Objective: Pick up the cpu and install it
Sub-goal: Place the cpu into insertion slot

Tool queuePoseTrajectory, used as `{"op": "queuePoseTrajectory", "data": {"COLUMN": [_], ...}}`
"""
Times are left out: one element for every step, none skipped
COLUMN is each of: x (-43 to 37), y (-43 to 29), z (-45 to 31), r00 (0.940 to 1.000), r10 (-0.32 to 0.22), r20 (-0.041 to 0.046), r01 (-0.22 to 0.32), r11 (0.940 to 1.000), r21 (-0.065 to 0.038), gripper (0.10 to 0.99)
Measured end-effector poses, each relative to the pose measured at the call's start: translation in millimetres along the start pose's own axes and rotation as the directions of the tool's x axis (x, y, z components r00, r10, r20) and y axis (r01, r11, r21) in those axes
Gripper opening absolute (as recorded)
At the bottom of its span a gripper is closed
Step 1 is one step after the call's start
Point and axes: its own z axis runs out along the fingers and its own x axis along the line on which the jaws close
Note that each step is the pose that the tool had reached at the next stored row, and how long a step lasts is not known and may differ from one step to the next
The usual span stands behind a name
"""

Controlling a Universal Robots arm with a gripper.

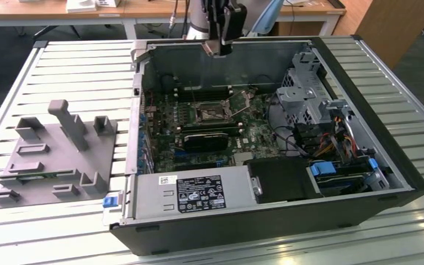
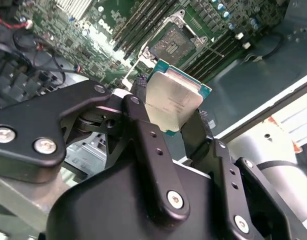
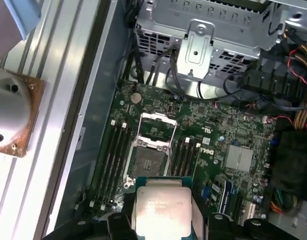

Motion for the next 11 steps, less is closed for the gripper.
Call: {"op": "queuePoseTrajectory", "data": {"x": [0.0, 0.0, 0.0, 0.0, 0.0, 0.0, 0.0, 0.0, 0.0, 0.0, 0.0], "y": [0.0, 0.0, -0.1, -0.1, -0.1, -0.1, -0.2, -0.2, -0.2, -0.2, -0.3], "z": [0.3, 0.6, 0.9, 1.3, 1.7, 2.0, 2.4, 2.8, 3.1, 3.5, 3.7], "r00": [0.9998, 0.9994, 0.9985, 0.9974, 0.9959, 0.9941, 0.992, 0.9894, 0.9866, 0.9835, 0.9801], "r10": [0.018, 0.036, 0.054, 0.072, 0.09, 0.108, 0.126, 0.145, 0.163, 0.181, 0.198], "r20": [0.0014, 0.0027, 0.0041, 0.0053, 0.0067, 0.008, 0.0093, 0.0106, 0.0119, 0.0132, 0.0145], "r01": [-0.018, -0.036, -0.054, -0.072, -0.09, -0.108, -0.126, -0.145, -0.163, -0.181, -0.198], "r11": [0.9998, 0.9994, 0.9986, 0.9974, 0.9959, 0.9942, 0.9921, 0.9895, 0.9866, 0.9836, 0.9802], "r21": [0.0, 0.0, 0.0, -0.001, -0.001, -0.001, -0.001, -0.002, -0.002, -0.002, -0.003], "gripper": [0.529, 0.529, 0.529, 0.529, 0.529, 0.529, 0.529, 0.529, 0.529, 0.529, 0.529]}}
